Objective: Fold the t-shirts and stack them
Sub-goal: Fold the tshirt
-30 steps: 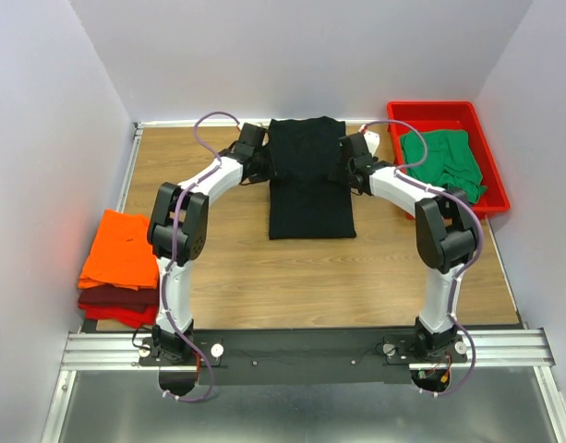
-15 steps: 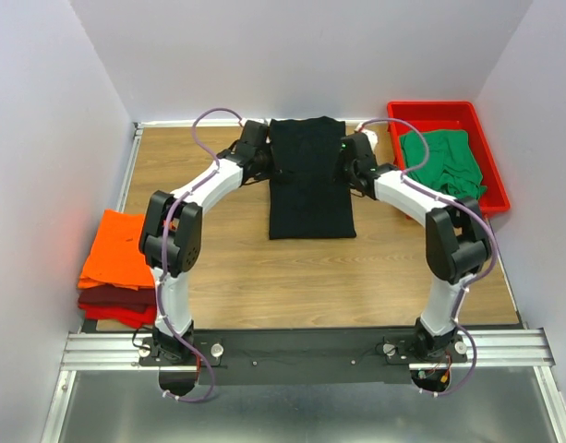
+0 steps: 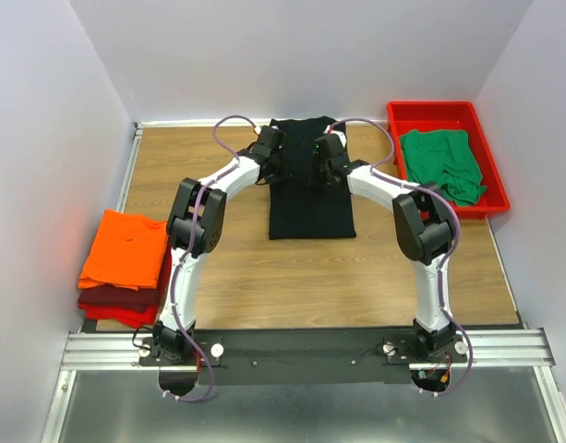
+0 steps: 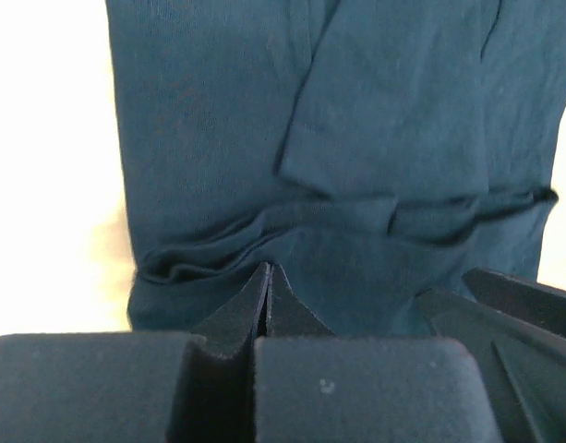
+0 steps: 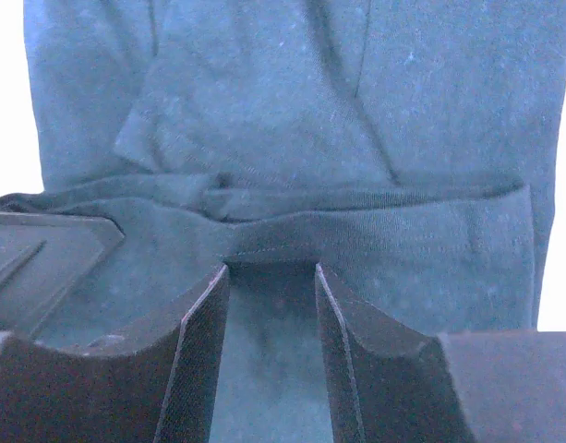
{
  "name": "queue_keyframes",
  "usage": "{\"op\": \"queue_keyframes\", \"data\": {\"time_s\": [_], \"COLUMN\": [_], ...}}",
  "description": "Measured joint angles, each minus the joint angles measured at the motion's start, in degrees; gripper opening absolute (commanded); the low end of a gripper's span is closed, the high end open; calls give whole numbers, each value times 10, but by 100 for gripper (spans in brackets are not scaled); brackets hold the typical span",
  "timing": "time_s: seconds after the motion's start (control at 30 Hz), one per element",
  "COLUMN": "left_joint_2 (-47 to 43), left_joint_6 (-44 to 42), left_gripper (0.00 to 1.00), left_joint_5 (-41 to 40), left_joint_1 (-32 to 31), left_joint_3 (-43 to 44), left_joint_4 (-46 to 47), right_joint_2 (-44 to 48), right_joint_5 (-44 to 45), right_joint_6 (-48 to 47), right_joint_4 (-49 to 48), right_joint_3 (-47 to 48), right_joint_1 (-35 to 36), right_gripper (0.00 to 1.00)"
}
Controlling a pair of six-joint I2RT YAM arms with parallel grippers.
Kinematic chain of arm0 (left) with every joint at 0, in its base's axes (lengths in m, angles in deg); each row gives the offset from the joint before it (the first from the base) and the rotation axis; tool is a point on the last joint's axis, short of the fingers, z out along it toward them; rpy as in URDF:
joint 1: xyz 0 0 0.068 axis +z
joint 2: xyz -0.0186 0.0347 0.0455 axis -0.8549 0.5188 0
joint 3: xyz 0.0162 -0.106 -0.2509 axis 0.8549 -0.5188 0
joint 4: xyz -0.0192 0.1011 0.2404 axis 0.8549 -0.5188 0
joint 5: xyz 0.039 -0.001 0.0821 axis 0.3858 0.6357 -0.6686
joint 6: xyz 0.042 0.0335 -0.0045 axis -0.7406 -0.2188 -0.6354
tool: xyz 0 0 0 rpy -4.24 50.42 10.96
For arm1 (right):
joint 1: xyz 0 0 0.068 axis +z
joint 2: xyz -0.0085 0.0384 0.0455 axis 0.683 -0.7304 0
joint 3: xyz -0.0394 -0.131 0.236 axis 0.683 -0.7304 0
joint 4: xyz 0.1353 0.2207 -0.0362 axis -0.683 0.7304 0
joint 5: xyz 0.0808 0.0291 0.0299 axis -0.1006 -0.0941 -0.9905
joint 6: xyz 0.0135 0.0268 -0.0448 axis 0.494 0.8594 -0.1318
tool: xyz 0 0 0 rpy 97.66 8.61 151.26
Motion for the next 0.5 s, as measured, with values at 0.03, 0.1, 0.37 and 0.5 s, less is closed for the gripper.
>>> {"op": "queue_keyframes", "data": {"time_s": [0.03,0.1,0.37,0.5], "left_joint_2": [6,15,31,31], "left_joint_6": [0,1,8,10], "left_gripper": [0,0,0,0], "left_joint_5": [0,-1,4,7], "left_joint_1": [1,5,16,18], "left_joint_3": [7,18,23,21], "left_joint_4": [0,-3,-2,3], "right_joint_2": [-7,-18,-39,-39], "right_joint_5": [1,3,23,23], "right_joint_6": [-2,-5,-7,-5], "right_joint_4": [0,0,-1,-3], "right_joint_3": [6,11,15,15], "right_joint_1": [0,-2,-8,-17], "right_gripper": [49,49,49,54]}}
